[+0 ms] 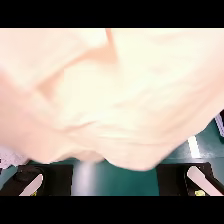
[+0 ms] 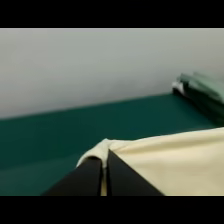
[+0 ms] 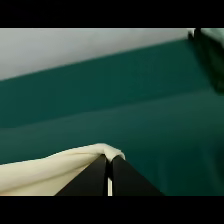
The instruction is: Fold the shirts.
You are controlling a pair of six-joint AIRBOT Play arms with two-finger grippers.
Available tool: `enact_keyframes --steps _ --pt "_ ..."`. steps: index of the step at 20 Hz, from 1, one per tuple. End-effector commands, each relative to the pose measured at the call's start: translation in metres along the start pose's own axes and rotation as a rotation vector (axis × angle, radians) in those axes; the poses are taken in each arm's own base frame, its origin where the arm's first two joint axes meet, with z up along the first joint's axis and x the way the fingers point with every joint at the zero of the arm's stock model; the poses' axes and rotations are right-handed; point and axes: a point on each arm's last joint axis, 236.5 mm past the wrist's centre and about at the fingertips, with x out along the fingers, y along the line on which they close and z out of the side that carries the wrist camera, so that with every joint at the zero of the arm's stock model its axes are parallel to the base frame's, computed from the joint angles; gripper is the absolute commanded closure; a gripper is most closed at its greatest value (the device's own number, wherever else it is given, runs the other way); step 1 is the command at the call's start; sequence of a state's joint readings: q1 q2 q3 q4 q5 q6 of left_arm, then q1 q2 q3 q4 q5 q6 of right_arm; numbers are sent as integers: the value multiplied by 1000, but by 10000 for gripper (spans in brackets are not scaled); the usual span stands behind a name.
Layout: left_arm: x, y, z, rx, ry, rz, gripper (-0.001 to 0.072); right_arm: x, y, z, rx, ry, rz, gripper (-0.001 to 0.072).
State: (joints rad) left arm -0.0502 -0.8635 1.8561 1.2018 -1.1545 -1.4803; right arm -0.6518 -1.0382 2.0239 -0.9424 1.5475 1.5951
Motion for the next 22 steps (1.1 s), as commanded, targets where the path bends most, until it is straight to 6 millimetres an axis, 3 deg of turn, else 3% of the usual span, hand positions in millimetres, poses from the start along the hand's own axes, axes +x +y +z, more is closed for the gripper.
enact_keyframes --steps 1,3,5,10,13,16,19,22 --pt "79 47 -121 -88 355 65 677 70 -62 -76 168 380 -72 696" --pt "118 64 -181 -135 509 68 677 113 -87 -123 142 568 -151 696" --pt "150 80 -230 -171 619 79 676 160 -86 -154 63 658 -147 696" --pt "206 111 -306 -193 750 105 676 263 -68 -199 6 651 -97 696" --pt "230 134 -325 -163 733 157 677 301 -73 -206 11 591 -97 696" --pt "251 154 -317 -116 640 205 676 324 -80 -197 15 515 -103 696" --pt "261 163 -300 -86 557 227 676 332 -80 -183 12 446 -101 696" --pt "253 165 -316 -71 629 234 677 329 -82 -195 15 490 -105 696"
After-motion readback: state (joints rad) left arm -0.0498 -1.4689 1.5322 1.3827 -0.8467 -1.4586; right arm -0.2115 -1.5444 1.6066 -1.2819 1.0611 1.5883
